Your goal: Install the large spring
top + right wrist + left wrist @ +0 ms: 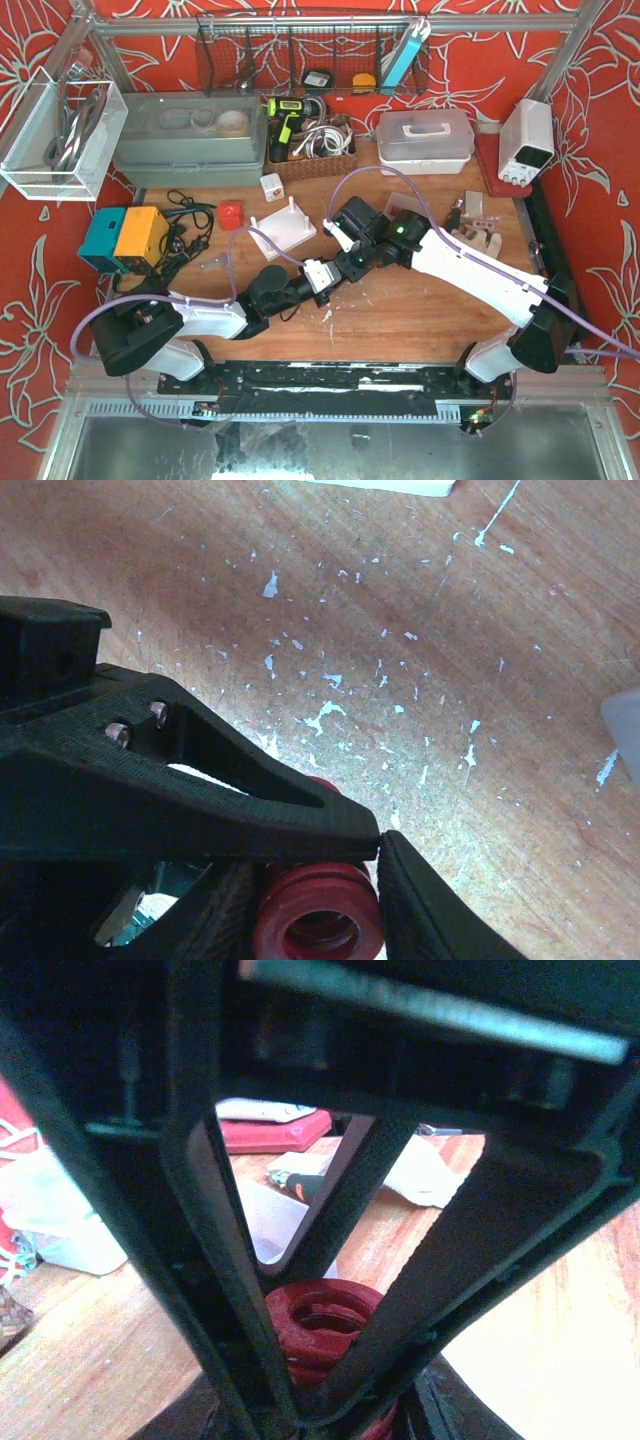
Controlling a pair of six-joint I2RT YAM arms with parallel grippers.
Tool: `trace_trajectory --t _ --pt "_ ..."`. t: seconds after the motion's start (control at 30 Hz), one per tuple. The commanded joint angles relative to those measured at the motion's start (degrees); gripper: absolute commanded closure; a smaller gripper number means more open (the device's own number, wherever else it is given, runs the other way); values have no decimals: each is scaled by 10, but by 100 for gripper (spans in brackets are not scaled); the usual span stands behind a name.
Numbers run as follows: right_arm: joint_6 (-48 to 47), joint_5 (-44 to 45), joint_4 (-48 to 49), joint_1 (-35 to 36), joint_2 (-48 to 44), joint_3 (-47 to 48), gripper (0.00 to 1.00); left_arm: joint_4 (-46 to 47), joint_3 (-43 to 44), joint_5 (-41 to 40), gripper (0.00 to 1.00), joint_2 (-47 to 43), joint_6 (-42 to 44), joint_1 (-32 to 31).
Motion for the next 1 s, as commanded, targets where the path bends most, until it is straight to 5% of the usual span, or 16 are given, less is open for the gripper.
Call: trace_trajectory --t 0.0,0.23,0.57,0.97 --pt "21 -1 22 6 -1 1 85 7 2 1 100 0 -5 -4" --pt "29 7 27 6 -24 -2 61 18 -12 8 100 -6 -7 -4" --pt "48 49 31 6 -55 -9 46 32 -26 -6 100 -14 -6 -4" --pt "63 309 131 2 -240 -118 8 17 -30 -161 100 -91 -117 33"
